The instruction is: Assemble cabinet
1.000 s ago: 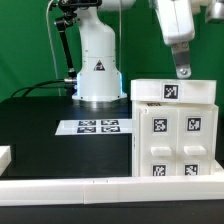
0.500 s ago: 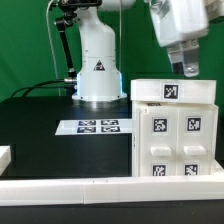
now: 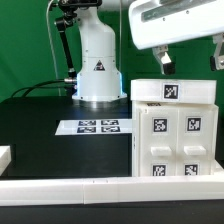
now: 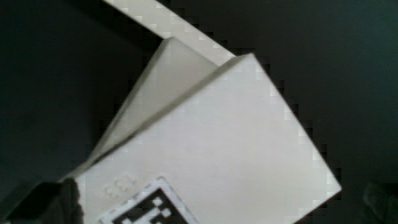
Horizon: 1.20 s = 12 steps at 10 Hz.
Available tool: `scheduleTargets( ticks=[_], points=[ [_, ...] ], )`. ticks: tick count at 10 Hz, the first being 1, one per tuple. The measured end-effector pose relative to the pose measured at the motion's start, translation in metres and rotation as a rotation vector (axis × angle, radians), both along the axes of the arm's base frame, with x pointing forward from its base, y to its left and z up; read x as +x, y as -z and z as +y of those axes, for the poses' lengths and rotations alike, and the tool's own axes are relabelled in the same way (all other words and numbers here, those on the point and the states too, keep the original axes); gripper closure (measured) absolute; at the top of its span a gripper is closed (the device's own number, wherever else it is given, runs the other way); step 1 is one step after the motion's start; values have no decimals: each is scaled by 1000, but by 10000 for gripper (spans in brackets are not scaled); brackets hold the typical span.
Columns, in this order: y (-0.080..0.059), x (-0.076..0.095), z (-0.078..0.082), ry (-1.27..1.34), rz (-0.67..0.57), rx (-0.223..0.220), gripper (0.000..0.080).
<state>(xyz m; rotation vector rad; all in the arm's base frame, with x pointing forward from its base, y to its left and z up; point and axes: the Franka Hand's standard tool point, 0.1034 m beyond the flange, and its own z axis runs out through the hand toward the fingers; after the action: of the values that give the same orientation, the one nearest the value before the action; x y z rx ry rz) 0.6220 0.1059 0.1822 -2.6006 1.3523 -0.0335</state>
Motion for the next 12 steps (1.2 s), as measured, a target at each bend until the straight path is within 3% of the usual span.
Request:
scheduleTargets(
  ticks=[5,8,10,12],
  points=[
    [1,0,-1,-316,-56,-38,3],
    [1,-2,6,-700,-109,-111,3],
    [1,-2,3,-967,-138,-163,3],
    [-2,0,0,-1163,-146,-188,3]
  ],
)
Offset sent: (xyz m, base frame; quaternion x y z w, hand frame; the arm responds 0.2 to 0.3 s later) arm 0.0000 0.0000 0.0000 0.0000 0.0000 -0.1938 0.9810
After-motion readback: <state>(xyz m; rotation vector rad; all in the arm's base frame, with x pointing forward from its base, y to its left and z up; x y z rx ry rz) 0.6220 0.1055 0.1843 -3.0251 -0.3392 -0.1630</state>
